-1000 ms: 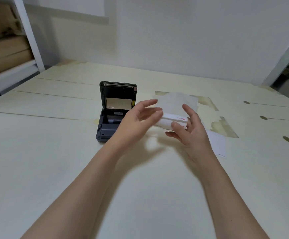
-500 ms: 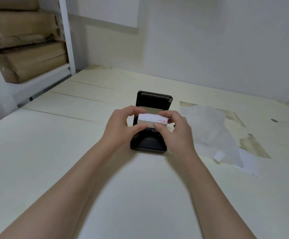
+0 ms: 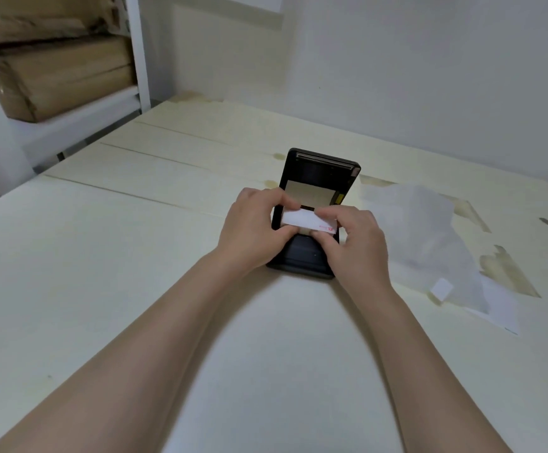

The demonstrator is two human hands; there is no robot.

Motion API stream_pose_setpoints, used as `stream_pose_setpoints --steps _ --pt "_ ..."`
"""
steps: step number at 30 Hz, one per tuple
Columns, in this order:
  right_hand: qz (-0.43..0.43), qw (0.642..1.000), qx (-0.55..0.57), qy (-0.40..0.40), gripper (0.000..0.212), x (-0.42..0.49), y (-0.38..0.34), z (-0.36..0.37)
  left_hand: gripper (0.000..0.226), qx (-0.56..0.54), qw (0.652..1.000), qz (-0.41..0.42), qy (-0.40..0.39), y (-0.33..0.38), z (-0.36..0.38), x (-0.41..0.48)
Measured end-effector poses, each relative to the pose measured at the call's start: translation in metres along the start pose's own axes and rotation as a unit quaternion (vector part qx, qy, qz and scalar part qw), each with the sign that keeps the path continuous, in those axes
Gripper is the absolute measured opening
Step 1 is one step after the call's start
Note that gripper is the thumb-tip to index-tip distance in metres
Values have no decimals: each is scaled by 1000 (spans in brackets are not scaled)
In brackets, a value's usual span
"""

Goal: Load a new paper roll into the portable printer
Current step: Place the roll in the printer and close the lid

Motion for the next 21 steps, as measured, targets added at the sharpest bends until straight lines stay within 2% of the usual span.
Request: stream_pose_setpoints --steps 5,7,10,12,14,17,21 --pt "-19 1000 -16 7 13 -1 4 2 27 31 999 27 -29 -6 1 -2" --pt "-19 1000 -10 16 13 1 5 2 41 33 996 49 -70 -9 -2 -3" --pt "-18 1000 -2 21 13 2 6 4 76 3 984 68 -167 -11 -7 -8" --pt "-17 1000 3 14 13 1 6 5 90 -12 978 74 -196 -12 -7 -12" --pt "-19 1000 4 4 13 0 7 5 94 -7 977 79 -199 -12 -5 -15" --pt "-16 1000 3 9 17 -3 6 5 96 56 974 102 -195 -11 -2 -19" --pt "0 1000 -27 16 26 -7 5 4 91 101 972 111 -181 -5 3 -24"
Point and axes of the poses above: each hand's wrist, its own x-axis towards the middle knuckle, its own z-axis out of the palm, y = z × x, the point moved 1 cm from there along x, towards the middle knuckle, and after that the axes turned 12 degrees about z, right-handed, at the moved point
